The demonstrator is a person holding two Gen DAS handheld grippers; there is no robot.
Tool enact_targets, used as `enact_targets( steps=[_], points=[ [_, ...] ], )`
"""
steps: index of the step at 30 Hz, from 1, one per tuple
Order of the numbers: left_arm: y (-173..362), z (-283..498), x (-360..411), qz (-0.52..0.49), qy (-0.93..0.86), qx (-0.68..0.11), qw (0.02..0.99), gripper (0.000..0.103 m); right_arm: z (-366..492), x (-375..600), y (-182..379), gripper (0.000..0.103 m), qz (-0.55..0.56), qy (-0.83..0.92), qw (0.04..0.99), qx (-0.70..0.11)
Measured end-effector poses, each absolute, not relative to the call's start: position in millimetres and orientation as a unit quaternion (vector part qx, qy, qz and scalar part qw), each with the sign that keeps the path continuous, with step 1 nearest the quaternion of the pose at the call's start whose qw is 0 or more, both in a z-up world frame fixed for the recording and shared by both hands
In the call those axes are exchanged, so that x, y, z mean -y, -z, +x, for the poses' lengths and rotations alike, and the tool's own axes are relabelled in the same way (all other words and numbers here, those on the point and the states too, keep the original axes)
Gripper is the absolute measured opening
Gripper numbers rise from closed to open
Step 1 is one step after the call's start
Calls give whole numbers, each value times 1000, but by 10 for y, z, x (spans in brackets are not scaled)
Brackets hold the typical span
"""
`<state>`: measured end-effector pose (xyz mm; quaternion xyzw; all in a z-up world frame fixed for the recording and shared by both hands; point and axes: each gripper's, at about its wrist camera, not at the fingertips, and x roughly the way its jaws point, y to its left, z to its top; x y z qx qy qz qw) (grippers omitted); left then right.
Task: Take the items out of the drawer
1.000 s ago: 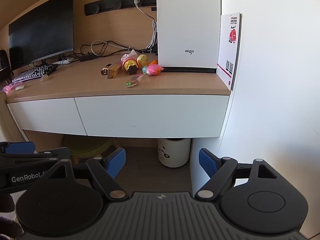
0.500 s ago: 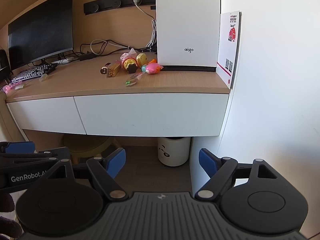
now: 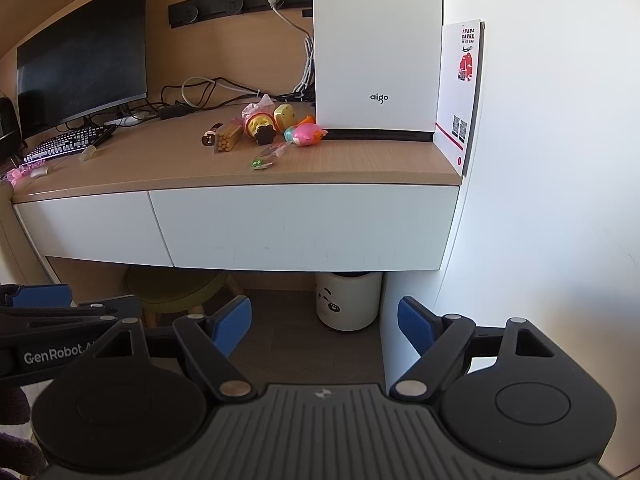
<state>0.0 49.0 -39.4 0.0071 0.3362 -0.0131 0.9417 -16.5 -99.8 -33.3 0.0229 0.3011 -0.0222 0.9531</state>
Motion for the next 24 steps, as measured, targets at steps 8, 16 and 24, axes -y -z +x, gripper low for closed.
enact_targets(
  steps=[8, 16, 24],
  points=[
    [405, 2, -444, 0, 48, -335, 941, 59, -166, 1010, 357, 81, 27, 25, 952, -304],
    [409, 33, -430, -13, 19, -327, 945, 14, -130, 1063, 324, 81, 28, 35, 953, -300],
    [371, 207, -472, 22, 51, -345, 937, 14, -16, 1076, 297, 81, 25, 58, 948, -312]
  ],
)
